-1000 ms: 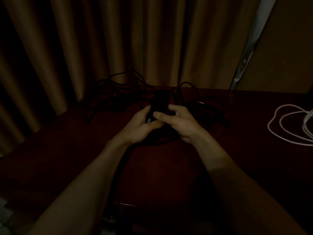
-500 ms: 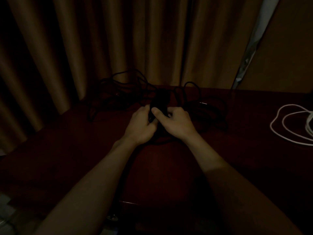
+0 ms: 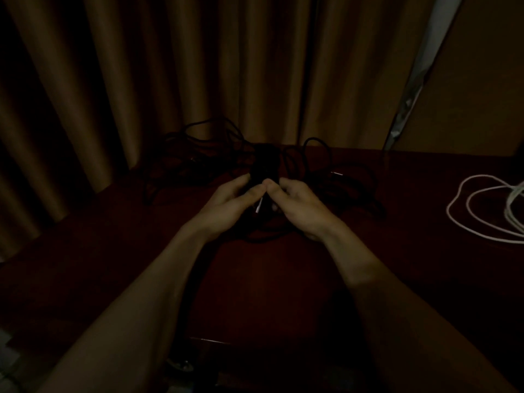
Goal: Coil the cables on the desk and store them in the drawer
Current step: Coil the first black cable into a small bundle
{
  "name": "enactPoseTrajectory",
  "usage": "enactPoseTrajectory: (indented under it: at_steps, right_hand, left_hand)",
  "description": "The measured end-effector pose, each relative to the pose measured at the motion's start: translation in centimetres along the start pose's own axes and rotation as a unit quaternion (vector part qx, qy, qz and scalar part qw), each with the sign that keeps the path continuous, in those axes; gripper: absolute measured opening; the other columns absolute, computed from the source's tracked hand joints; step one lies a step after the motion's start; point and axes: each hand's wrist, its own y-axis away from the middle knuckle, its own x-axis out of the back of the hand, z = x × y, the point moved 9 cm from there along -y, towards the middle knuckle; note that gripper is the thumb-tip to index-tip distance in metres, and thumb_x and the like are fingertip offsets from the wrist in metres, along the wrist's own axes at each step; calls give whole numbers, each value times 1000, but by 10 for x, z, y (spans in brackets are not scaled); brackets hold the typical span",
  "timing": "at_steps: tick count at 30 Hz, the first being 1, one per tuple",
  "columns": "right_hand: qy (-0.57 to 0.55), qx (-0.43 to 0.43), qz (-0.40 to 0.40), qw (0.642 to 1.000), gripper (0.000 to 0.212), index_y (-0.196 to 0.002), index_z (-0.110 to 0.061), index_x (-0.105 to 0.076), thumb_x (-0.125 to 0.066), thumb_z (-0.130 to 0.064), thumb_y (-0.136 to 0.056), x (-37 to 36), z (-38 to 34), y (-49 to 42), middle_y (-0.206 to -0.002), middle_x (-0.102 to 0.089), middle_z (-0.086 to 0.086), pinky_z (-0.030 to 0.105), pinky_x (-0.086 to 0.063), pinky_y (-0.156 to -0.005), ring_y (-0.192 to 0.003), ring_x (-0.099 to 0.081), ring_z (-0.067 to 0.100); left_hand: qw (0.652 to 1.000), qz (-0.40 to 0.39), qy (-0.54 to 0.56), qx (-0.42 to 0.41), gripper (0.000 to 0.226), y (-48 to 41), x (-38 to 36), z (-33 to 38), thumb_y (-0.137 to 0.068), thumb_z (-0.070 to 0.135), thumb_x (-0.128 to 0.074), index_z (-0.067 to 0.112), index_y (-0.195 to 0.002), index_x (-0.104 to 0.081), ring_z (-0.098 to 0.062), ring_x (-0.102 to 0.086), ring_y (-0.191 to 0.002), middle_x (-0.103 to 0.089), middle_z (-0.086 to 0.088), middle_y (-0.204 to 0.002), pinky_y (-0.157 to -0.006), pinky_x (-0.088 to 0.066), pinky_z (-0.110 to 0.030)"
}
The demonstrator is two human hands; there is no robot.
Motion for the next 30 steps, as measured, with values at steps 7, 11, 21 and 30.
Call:
enactPoseTrajectory:
  at_steps: [7, 11, 21, 30]
  right_hand:
    - [97, 26, 53, 994, 35, -103, -15, -75, -55, -44, -104, 8, -8, -2, -80, -75, -9, 12, -46, -58, -62, -65, -6]
    - [139, 11, 67, 988, 37, -79, -23, -68, -56, -51, -102, 14, -8, 0, -64, -64, -16, 11, -42, -53, -55, -58, -10]
    - [41, -46, 134, 989, 56, -90, -7, -77, -64, -61, -93, 2, -2, -5, -80, -76, 1, 29, -59, -64, -73, -73, 14]
    - [-75, -15, 72, 995, 31, -115, -10, -73, -67, -36, -100, -1, -7, -1, -101, -79, 2, 29, -62, -80, -93, -77, 13]
  left_hand:
    - [997, 68, -16, -31, 19, 0, 9, 1, -104, 16, -61, 15, -120, -71, -13, -76, -96, -77, 2, -108, -74, -57, -21]
    - [992, 98, -61, -55, 32, -3, 14, 0, -102, 16, -65, 6, -132, -66, -10, -74, -103, -75, 0, -117, -84, -60, -25]
    - [926, 187, -306, -116, 64, 6, 14, 13, -98, 24, -71, 12, -156, -45, 2, -57, -113, -64, 5, -133, -88, -39, 5]
    - [993, 77, -74, -48, 51, 0, 12, 4, -92, 14, -76, 24, -139, -57, -1, -65, -111, -65, 13, -126, -81, -53, -12]
